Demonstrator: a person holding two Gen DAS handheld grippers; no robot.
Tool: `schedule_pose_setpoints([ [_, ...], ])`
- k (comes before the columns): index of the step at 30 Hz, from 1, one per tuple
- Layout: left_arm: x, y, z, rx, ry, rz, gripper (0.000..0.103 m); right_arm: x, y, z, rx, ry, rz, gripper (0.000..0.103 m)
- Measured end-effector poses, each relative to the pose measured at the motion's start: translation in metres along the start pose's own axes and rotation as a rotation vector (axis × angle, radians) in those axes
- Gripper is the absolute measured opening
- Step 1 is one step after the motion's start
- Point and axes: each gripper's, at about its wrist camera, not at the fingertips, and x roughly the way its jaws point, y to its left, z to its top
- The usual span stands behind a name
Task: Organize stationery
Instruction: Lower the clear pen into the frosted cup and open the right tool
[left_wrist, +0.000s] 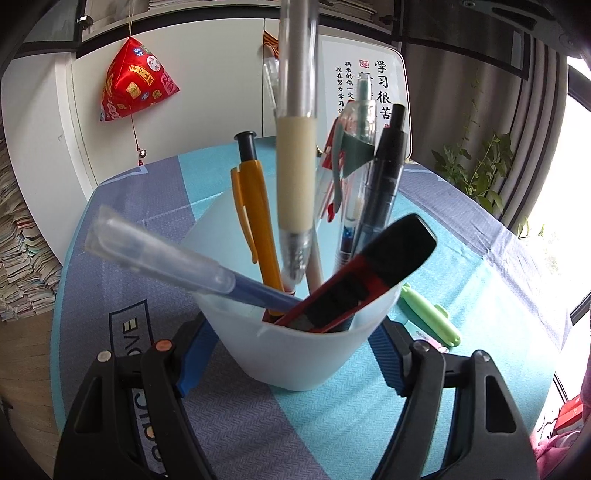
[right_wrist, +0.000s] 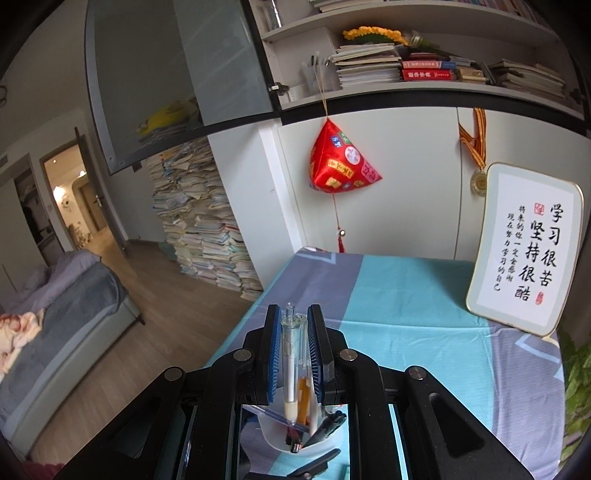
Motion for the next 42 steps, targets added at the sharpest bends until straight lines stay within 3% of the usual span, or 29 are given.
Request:
schedule_pose_setpoints([
  [22, -0.001, 0.001, 0.001, -0.014, -0.003, -0.012, 0.071, 0.004, -0.01, -0.003, 0.024, 0.001, 0.039, 0.015],
  [31, -0.001, 0.001, 0.001, -0.014, -0.003, -0.012, 0.072, 0.005, 0.006, -0.003, -0.064, -0.069, 0.043, 0.015],
  [42, -0.001, 0.001, 0.001, -0.014, -0.003, -0.011, 0.072, 0.019, 0.005, -0.018, -0.072, -0.008, 0.046, 0.015],
])
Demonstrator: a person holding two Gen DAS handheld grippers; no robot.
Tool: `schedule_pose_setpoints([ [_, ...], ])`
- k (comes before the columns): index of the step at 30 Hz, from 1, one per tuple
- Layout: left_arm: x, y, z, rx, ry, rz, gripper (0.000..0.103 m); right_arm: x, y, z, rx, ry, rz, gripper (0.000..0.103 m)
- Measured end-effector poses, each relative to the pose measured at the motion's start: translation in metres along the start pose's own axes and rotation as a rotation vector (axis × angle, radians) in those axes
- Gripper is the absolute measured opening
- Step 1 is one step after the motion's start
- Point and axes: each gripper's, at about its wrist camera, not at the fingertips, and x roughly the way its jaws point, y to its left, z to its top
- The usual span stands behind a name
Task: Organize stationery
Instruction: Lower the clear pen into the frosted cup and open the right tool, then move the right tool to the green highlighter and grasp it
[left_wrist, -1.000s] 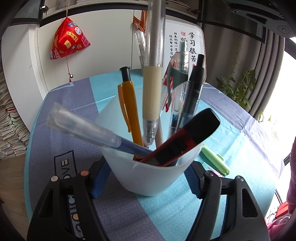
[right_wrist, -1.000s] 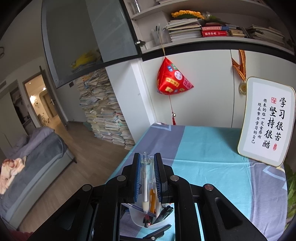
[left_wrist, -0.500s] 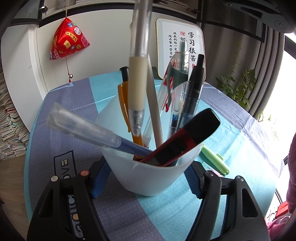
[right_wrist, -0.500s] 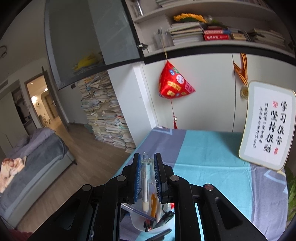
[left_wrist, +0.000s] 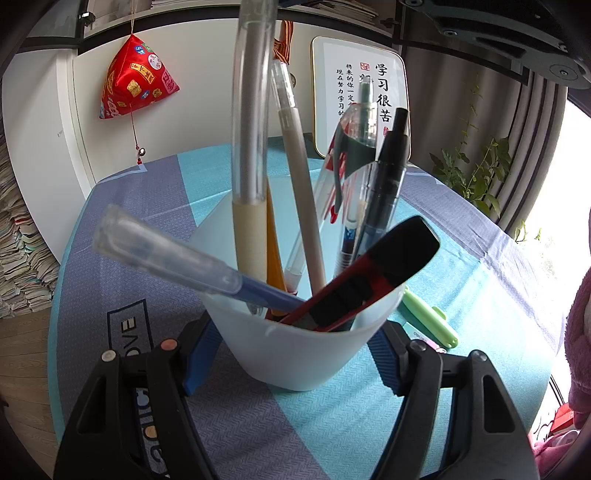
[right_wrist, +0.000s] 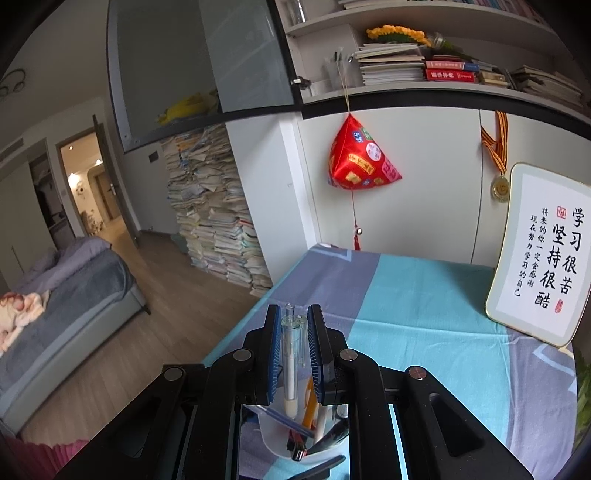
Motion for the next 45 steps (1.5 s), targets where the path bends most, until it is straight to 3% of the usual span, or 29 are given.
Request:
schedule_pose_setpoints([
  [16, 0.0, 0.0, 0.0, 0.0, 0.0, 0.0, 0.072, 0.001, -0.007, -0.017, 0.057, 0.095, -0.004, 0.015],
  [23, 0.0, 0.0, 0.0, 0.0, 0.0, 0.0, 0.072, -0.024, -0.017, -0.016, 0.102, 0.078, -0.01, 0.015],
  [26, 0.0, 0.0, 0.0, 0.0, 0.001, 0.0, 0.072, -0.04, -0.021, -0.019, 0.101, 0.06, -0.053, 0.017],
  [29, 0.0, 0.0, 0.0, 0.001, 0.001, 0.001, 0.072, -0.05, -0.032, -0.037, 0.118, 0.086, -0.115, 0.017],
  [34, 0.0, 0.0, 0.0, 0.0, 0.001, 0.0, 0.072, -0.043, -0.061, -0.085, 0.216, 0.213, -0.206, 0.018],
  [39, 0.0, 0.0, 0.0, 0.001, 0.001, 0.001, 0.072, -0.039, -0.075, -0.126, 0.29, 0.29, -0.217, 0.018],
  [45, 0.0, 0.0, 0.0, 0.001, 0.001, 0.001, 0.072, -0.035, -0.068, -0.143, 0.257, 0.333, -0.208, 0.018],
])
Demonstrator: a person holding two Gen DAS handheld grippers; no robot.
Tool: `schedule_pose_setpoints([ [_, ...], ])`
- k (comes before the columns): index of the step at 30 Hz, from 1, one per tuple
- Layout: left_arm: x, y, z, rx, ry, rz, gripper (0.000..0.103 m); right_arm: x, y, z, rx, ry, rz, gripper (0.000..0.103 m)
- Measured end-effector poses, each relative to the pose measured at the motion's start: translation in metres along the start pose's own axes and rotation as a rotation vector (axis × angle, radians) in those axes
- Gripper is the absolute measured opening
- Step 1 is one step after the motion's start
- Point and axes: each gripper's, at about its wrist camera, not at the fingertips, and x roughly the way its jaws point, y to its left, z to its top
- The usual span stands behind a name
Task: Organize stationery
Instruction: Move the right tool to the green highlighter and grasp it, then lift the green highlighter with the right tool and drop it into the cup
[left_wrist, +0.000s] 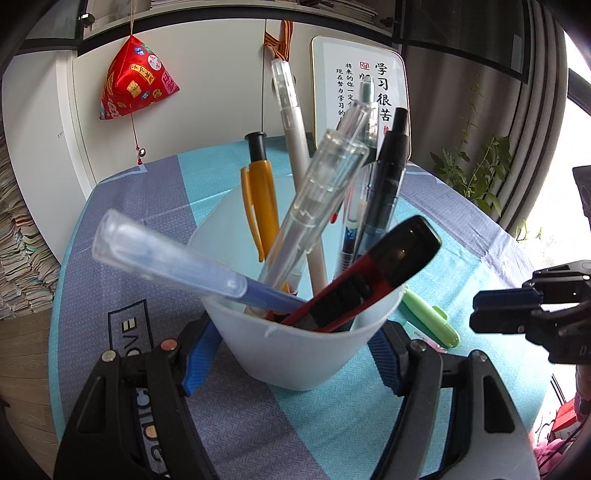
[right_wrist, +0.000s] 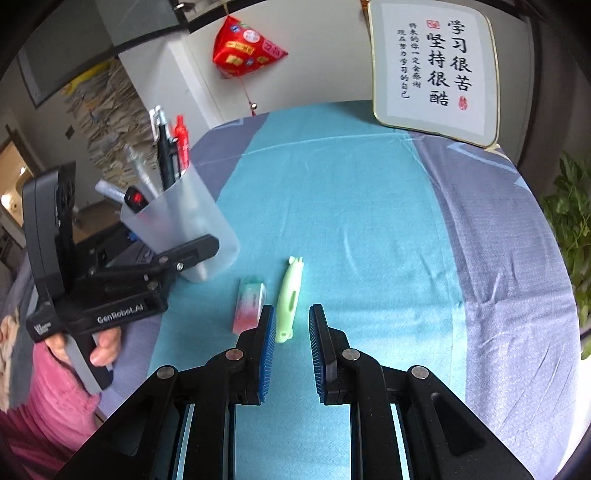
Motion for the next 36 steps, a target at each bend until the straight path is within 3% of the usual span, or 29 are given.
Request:
schedule_pose_setpoints([
  [13, 0.0, 0.0, 0.0, 0.0, 0.0, 0.0, 0.072, 0.026, 0.009, -0.005, -0.057, 0.055, -0.04, 0.018],
  [24, 0.0, 0.0, 0.0, 0.0, 0.0, 0.0, 0.072, 0.022, 0.012, -0.007, -0.089, 0.011, -0.085, 0.017],
  [36, 0.0, 0.0, 0.0, 0.0, 0.0, 0.0, 0.072, -0.01, 0.009, 0.002, -0.048, -0.074, -0.019, 0.017],
])
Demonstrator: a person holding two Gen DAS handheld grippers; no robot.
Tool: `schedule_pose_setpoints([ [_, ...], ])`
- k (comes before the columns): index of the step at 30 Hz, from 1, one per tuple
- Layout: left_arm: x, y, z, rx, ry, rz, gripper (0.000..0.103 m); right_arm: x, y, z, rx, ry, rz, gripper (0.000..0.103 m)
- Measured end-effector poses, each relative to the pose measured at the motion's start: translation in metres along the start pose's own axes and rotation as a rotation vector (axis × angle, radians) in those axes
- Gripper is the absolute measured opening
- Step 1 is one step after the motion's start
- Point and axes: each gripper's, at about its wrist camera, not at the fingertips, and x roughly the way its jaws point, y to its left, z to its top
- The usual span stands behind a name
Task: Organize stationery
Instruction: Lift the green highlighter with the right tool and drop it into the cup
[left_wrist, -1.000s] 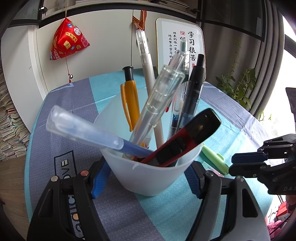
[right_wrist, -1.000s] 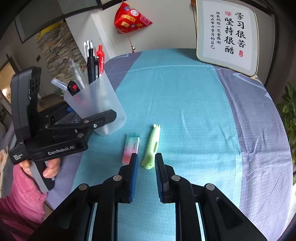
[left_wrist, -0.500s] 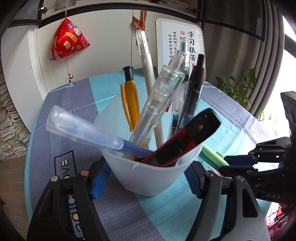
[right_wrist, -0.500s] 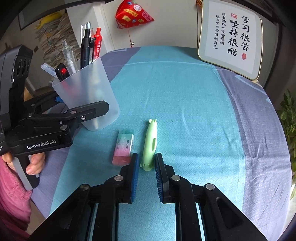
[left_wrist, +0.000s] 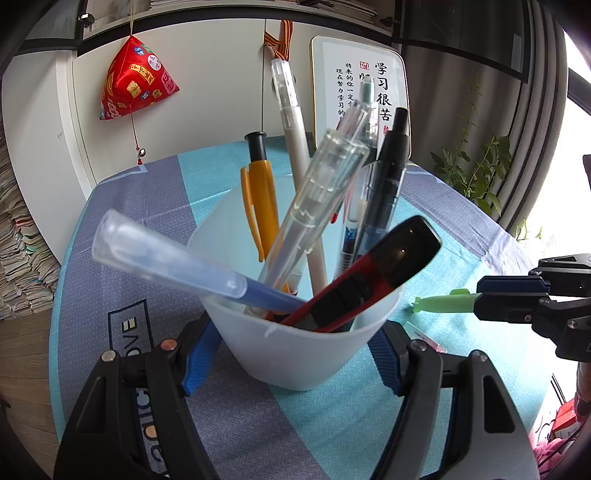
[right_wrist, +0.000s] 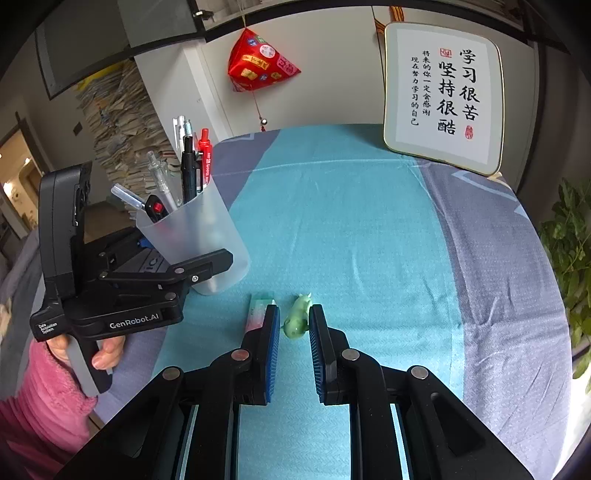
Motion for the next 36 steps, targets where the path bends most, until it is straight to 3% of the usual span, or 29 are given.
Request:
schedule_pose_setpoints([
  [11, 0.0, 0.0, 0.0, 0.0, 0.0, 0.0, 0.072, -0.026, 0.001, 0.013, 0.021, -0.074, 0.03, 0.017],
  [20, 0.0, 0.0, 0.0, 0.0, 0.0, 0.0, 0.072, -0.062, 0.033, 0.06, -0.035, -0.194, 0.138, 0.017],
  [27, 0.0, 0.0, 0.0, 0.0, 0.0, 0.0, 0.072, -0.057, 0.059, 0.098, -0.083, -0.216, 0.225, 0.017],
  [36, 0.0, 0.0, 0.0, 0.001, 0.0, 0.001, 0.072, -0.05, 0.085, 0.125, -0.143, -0.229, 0.251, 0.017],
])
